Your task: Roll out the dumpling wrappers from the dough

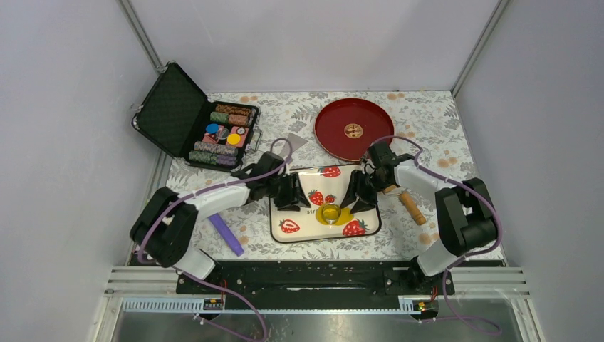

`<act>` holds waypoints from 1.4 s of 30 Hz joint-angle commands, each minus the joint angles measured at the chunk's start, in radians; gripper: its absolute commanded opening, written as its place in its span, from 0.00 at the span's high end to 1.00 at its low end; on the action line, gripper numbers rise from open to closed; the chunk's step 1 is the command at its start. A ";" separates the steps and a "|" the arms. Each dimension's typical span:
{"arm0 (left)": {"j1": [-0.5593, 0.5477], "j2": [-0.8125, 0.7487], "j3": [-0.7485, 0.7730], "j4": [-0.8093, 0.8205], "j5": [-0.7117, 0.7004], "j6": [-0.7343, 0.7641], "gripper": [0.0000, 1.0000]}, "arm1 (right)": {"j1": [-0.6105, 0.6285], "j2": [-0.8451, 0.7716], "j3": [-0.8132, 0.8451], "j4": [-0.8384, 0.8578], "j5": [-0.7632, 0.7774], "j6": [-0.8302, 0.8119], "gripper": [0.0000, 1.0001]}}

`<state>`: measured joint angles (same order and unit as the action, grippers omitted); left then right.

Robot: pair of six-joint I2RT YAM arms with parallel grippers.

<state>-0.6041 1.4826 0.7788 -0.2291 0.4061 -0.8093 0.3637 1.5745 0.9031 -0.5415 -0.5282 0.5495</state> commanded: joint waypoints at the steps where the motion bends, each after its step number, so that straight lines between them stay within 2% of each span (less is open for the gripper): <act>1: -0.057 0.063 0.099 0.124 0.070 -0.047 0.56 | -0.008 0.065 -0.009 0.133 -0.149 0.052 0.53; 9: -0.112 0.155 0.146 0.173 0.102 -0.072 0.62 | -0.007 0.129 0.001 0.137 -0.168 0.044 0.58; 26: -0.160 0.222 0.178 0.085 0.012 -0.036 0.72 | -0.005 0.138 -0.021 0.089 -0.169 -0.005 0.69; 32: -0.159 0.243 0.176 0.072 -0.009 -0.032 0.82 | -0.001 0.150 -0.028 0.086 -0.164 -0.015 0.76; 40: -0.163 0.257 0.169 0.026 -0.046 -0.009 0.90 | 0.038 0.166 0.008 0.040 -0.126 -0.040 0.78; 42: -0.165 0.258 0.167 0.013 -0.060 -0.007 0.92 | 0.046 0.169 0.014 0.027 -0.109 -0.052 0.81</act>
<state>-0.7620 1.7237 0.9344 -0.1604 0.4225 -0.8520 0.3782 1.7195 0.8959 -0.4435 -0.6952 0.5434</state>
